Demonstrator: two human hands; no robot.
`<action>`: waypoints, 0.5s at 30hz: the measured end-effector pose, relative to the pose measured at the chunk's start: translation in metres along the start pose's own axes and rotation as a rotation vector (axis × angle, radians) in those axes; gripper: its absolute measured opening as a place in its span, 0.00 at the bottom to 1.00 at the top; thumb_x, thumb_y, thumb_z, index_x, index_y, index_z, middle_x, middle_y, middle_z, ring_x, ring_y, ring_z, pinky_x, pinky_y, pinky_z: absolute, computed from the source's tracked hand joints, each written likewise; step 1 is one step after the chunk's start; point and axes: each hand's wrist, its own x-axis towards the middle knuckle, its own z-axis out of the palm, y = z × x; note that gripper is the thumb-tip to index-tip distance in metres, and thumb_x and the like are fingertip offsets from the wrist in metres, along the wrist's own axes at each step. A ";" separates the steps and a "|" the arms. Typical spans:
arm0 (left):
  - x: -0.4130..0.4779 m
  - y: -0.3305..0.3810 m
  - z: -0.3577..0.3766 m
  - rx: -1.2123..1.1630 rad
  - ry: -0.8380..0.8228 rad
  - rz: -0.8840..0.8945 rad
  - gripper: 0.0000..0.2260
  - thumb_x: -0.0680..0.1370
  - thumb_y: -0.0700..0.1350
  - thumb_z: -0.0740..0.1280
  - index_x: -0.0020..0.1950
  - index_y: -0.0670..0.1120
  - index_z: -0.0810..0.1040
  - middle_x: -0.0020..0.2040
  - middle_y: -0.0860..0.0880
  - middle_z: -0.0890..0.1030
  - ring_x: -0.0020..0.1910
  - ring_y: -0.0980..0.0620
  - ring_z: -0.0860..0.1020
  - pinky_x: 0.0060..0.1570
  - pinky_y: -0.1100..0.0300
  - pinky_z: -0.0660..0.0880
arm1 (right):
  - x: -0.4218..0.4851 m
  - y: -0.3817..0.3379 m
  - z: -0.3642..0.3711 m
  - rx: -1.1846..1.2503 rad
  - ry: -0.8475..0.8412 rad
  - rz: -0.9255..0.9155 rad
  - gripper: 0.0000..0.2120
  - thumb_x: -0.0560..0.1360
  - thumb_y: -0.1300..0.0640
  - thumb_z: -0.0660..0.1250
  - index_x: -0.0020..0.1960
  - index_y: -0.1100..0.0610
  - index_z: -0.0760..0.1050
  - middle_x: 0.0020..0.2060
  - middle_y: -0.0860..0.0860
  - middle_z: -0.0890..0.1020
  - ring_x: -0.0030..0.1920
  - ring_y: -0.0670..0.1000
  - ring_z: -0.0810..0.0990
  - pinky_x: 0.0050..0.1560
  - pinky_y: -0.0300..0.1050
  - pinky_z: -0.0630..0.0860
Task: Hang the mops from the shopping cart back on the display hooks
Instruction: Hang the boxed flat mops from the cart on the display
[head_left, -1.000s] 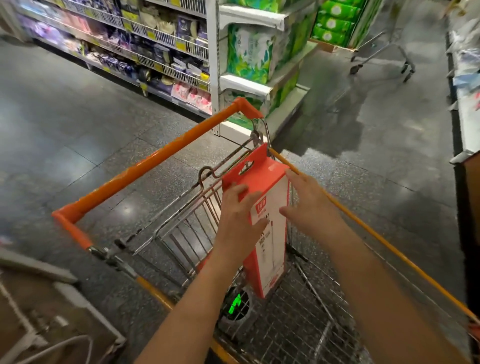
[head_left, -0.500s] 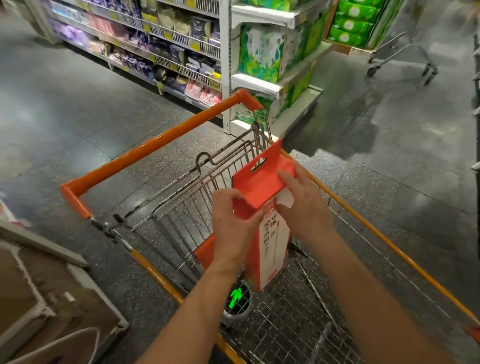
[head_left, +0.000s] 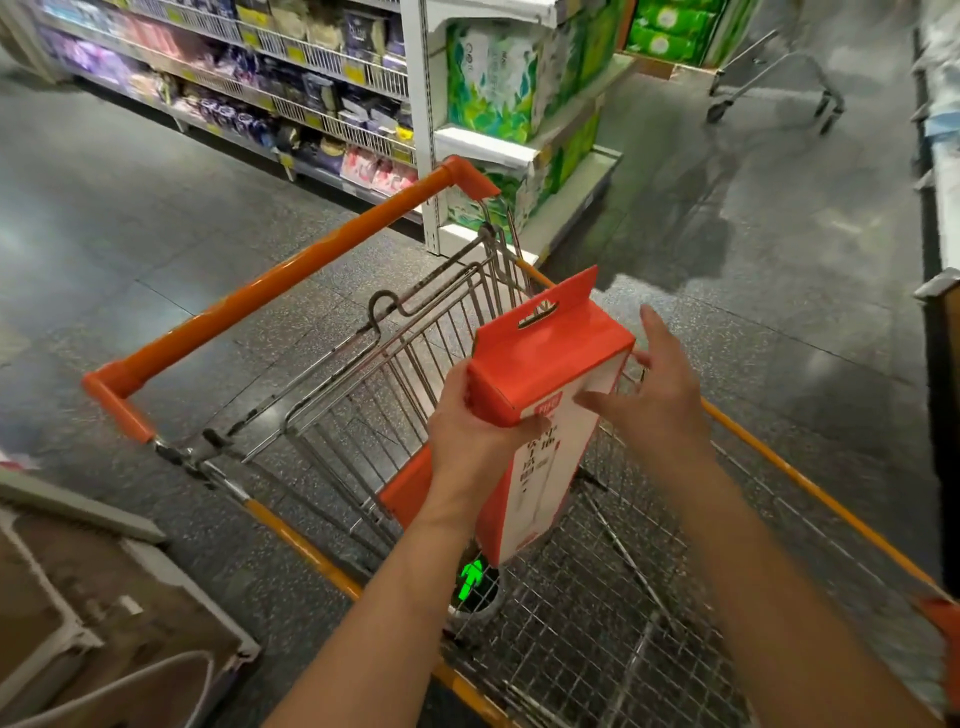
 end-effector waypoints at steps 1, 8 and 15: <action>-0.001 0.006 -0.001 -0.003 -0.027 0.013 0.31 0.61 0.39 0.81 0.59 0.55 0.74 0.51 0.58 0.81 0.53 0.60 0.79 0.57 0.48 0.77 | 0.000 0.002 -0.003 0.038 -0.022 0.064 0.48 0.63 0.58 0.80 0.76 0.49 0.58 0.71 0.49 0.68 0.70 0.51 0.67 0.68 0.57 0.68; 0.004 0.069 -0.014 -0.106 -0.190 0.133 0.33 0.54 0.40 0.81 0.54 0.61 0.75 0.53 0.52 0.83 0.52 0.52 0.82 0.50 0.45 0.80 | -0.008 -0.009 -0.025 0.352 -0.081 0.163 0.27 0.57 0.53 0.83 0.53 0.48 0.76 0.50 0.49 0.83 0.49 0.43 0.83 0.48 0.45 0.81; -0.001 0.124 -0.028 -0.287 -0.371 0.231 0.43 0.51 0.43 0.80 0.66 0.45 0.74 0.55 0.42 0.82 0.53 0.43 0.82 0.49 0.46 0.81 | -0.037 -0.071 -0.052 0.513 0.105 0.082 0.25 0.58 0.66 0.80 0.50 0.51 0.76 0.38 0.44 0.85 0.38 0.42 0.84 0.33 0.35 0.78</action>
